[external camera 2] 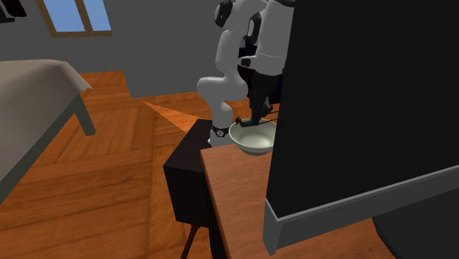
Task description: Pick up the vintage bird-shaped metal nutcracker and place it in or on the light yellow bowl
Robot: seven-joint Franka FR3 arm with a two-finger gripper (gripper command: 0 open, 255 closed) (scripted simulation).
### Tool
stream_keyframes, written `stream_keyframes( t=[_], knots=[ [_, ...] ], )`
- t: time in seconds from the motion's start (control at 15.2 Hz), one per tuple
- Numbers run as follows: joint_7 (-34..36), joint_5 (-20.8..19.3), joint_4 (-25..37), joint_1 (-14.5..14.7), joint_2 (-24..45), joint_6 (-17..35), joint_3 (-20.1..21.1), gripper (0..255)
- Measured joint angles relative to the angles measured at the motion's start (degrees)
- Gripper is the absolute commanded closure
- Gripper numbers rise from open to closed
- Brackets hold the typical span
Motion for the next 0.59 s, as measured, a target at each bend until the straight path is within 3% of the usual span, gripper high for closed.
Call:
stream_keyframes(
  t=[0.59],
  knots=[
    [0.29, 0.59, -3.05, 0.24, 0.27, 3.33, 0.9, 255]
  ],
)
